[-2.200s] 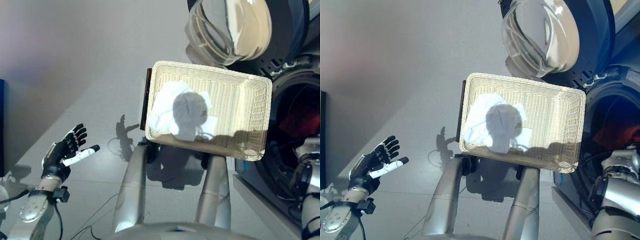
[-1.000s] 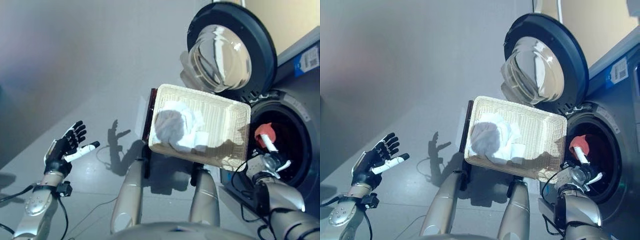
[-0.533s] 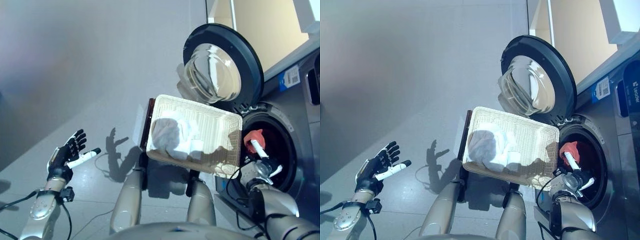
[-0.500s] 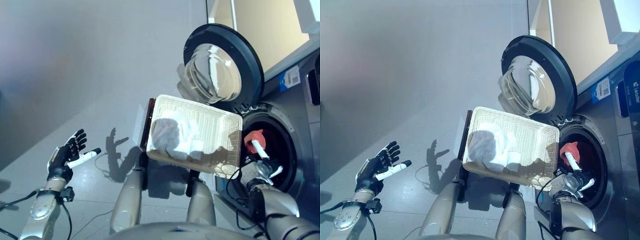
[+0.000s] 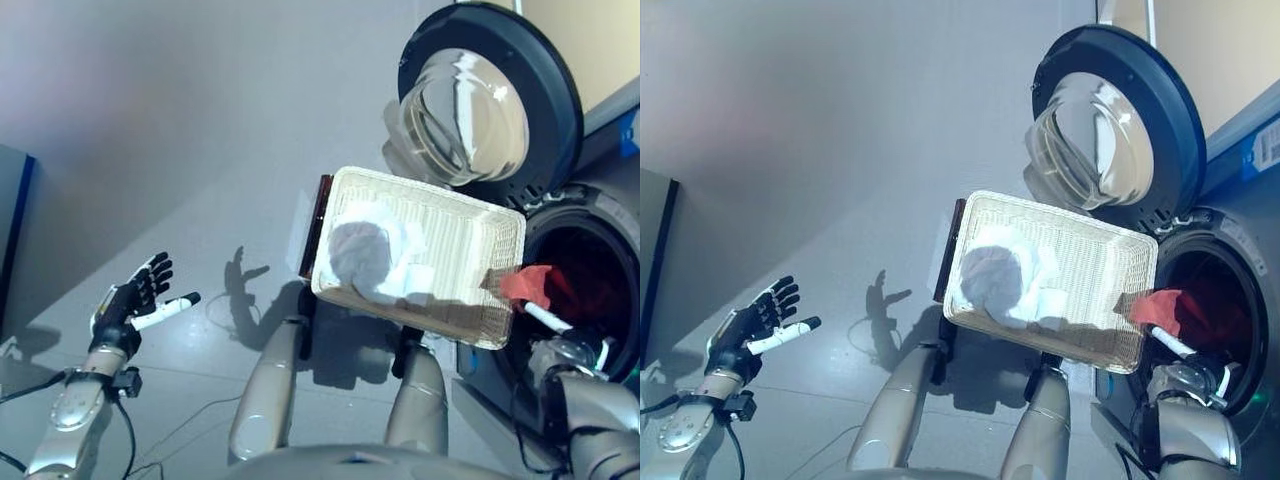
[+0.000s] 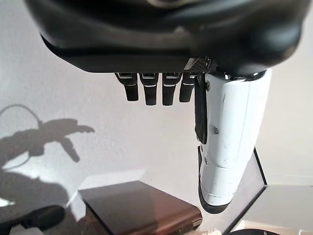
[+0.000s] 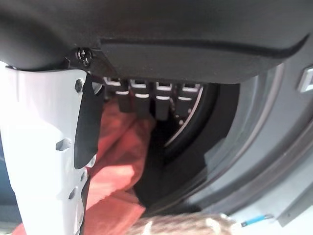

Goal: Pick up the clothes and place them into the washing machine

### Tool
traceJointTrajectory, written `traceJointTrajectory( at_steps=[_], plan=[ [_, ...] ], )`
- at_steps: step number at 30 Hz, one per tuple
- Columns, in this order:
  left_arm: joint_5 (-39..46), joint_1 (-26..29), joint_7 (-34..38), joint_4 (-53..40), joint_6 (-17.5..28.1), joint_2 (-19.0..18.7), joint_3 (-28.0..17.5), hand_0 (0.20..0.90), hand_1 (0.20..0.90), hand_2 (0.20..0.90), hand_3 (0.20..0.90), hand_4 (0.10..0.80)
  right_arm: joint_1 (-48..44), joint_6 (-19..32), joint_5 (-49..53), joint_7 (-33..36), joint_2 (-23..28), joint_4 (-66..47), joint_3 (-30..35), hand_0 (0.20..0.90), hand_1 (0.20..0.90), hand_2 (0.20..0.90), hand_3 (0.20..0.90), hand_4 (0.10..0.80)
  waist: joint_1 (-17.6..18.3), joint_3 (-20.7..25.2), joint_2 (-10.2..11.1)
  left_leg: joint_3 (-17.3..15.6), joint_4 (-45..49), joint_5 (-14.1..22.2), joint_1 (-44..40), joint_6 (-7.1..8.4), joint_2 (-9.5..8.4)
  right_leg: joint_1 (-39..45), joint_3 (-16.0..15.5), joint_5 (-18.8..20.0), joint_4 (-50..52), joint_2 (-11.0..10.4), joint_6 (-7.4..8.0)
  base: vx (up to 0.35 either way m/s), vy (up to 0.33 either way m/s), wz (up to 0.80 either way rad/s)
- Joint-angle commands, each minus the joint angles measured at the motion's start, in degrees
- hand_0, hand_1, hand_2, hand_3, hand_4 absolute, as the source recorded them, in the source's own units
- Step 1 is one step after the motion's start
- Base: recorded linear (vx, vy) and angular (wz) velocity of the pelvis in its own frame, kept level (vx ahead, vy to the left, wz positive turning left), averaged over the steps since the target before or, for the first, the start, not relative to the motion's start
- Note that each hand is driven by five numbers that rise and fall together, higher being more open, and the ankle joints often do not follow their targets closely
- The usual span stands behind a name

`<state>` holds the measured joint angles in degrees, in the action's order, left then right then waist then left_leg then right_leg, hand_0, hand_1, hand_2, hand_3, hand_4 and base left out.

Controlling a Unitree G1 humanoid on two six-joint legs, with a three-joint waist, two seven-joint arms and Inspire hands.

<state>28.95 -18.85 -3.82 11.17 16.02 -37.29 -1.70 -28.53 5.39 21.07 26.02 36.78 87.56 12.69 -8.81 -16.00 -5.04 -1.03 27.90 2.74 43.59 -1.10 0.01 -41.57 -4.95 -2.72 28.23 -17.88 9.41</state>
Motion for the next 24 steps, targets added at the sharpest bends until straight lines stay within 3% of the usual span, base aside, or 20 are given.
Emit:
traceJointTrajectory(
  at_steps=[1,7,8,10,12,14,18,19,20,21,22,24],
  plan=[
    [0.7,-2.7,0.0,-4.0,3.0,-2.7,-5.7,0.900,0.900,0.900,0.900,0.800,4.9,-0.3,-8.3,0.3,8.9,-0.2,-5.7,0.900,0.900,0.900,0.900,0.800,0.6,3.3,-1.3,1.3,-4.9,-4.6,3.1,3.70,1.87,-4.1,1.4,4.3,-2.0,-0.7,-0.64,-0.041,0.004,-0.01],
    [2.1,-4.4,-1.3,-3.8,2.4,-3.0,-6.7,0.900,0.900,0.900,0.900,0.800,5.7,-0.4,-18.6,-4.6,11.0,-3.8,-14.8,0.900,0.900,0.900,0.900,0.800,1.2,3.6,-1.2,1.1,-4.3,-5.1,4.7,3.71,1.79,-6.2,2.2,4.7,-0.8,-0.6,-0.85,-0.004,-0.006,-0.03],
    [2.3,-4.7,-1.6,-3.7,2.3,-3.2,-6.7,0.900,0.900,0.900,0.900,0.800,6.1,-0.4,-21.1,-5.9,10.9,-4.4,-17.0,0.900,0.900,0.900,0.900,0.800,1.0,3.8,-1.2,1.2,-3.6,-3.2,4.3,4.04,1.82,-5.9,2.5,2.9,0.1,-0.6,-0.53,0.071,-0.013,0.03],
    [2.6,-5.8,-2.6,-4.4,2.1,-3.7,-7.2,0.900,0.900,0.900,0.900,0.800,6.4,0.1,-23.0,-8.4,11.1,-5.5,-19.4,0.900,0.900,0.900,0.900,0.800,1.2,3.8,-1.3,1.3,-3.1,-3.2,4.9,4.02,1.74,-6.6,2.6,2.9,0.6,-0.6,-0.61,-0.025,-0.007,0.02],
    [2.8,-6.3,-3.2,-4.4,2.0,-4.0,-7.9,0.900,0.900,0.900,0.900,0.800,6.5,1.1,-24.1,-9.4,11.4,-7.7,-21.4,0.900,0.900,0.900,0.900,0.800,1.3,3.9,-1.3,0.9,-3.4,-5.1,5.8,3.65,1.68,-7.7,2.6,4.8,0.1,-0.7,-0.99,-0.113,0.020,0.01],
    [2.8,-6.3,-3.3,-4.0,2.1,-3.9,-7.9,0.900,0.900,0.900,0.900,0.800,7.3,1.7,-23.0,-9.3,11.2,-9.0,-20.5,0.900,0.900,0.900,0.900,0.800,1.3,4.2,-1.1,1.1,-2.6,-3.1,5.5,3.88,1.62,-7.6,3.0,2.9,1.2,-0.6,-0.65,0.084,-0.006,0.02],
    [2.3,-6.0,-3.1,-3.2,2.9,-3.5,-7.8,0.900,0.900,0.900,0.900,0.800,8.2,3.5,-22.6,-10.0,10.9,-13.0,-21.0,0.900,0.900,0.900,0.900,0.800,1.6,4.3,-0.8,1.0,-2.3,-3.0,5.9,3.85,1.77,-8.1,3.0,2.9,1.6,-0.7,-0.68,-0.012,0.003,-0.01],
    [2.3,-6.0,-3.1,-3.2,2.9,-3.5,-7.8,0.900,0.900,0.900,0.900,0.800,8.2,3.5,-22.6,-10.0,10.9,-13.0,-21.0,0.900,0.900,0.900,0.900,0.800,1.6,4.1,-0.8,0.8,-2.9,-5.0,6.6,3.51,1.70,-8.6,2.9,4.8,0.8,-0.7,-1.07,0.000,0.000,0.00],
    [2.2,-6.2,-3.0,-3.2,3.4,-3.4,-7.8,0.900,0.900,0.900,0.900,0.800,8.7,4.5,-23.8,-9.5,11.4,-15.8,-22.1,0.900,0.900,0.900,0.900,0.800,1.8,4.5,-0.5,0.9,-2.3,-3.1,6.1,3.84,1.82,-8.2,3.0,3.0,1.6,-0.6,-0.68,-0.106,0.013,0.02],
    [2.2,-6.1,-3.0,-3.3,3.4,-3.4,-7.9,0.900,0.900,0.900,0.900,0.800,8.7,4.4,-23.8,-9.4,11.4,-15.8,-22.0,0.900,0.900,0.900,0.900,0.800,1.8,4.3,-0.6,0.7,-2.7,-5.0,6.8,3.51,1.76,-8.7,2.9,4.8,0.9,-0.7,-1.07,0.075,-0.016,0.04],
    [2.0,-6.2,-2.7,-3.3,4.0,-3.3,-7.7,0.900,0.900,0.900,0.900,0.800,8.9,4.6,-24.9,-7.9,11.8,-17.0,-21.8,0.900,0.900,0.900,0.900,0.800,1.9,4.6,-0.4,0.9,-1.9,-3.0,6.4,3.84,1.84,-8.4,3.0,3.0,1.8,-0.7,-0.63,-0.018,0.009,0.05],
    [1.8,-6.1,-2.2,-3.3,4.5,-3.2,-7.4,0.900,0.900,0.900,0.900,0.800,7.8,4.2,-26.5,-5.8,12.1,-16.8,-21.5,0.900,0.900,0.900,0.900,0.800,1.7,4.5,-0.5,0.9,-1.9,-2.9,6.5,3.78,1.77,-8.7,3.0,3.1,1.8,-0.9,-0.49,0.036,-0.002,0.01]
  ],
)
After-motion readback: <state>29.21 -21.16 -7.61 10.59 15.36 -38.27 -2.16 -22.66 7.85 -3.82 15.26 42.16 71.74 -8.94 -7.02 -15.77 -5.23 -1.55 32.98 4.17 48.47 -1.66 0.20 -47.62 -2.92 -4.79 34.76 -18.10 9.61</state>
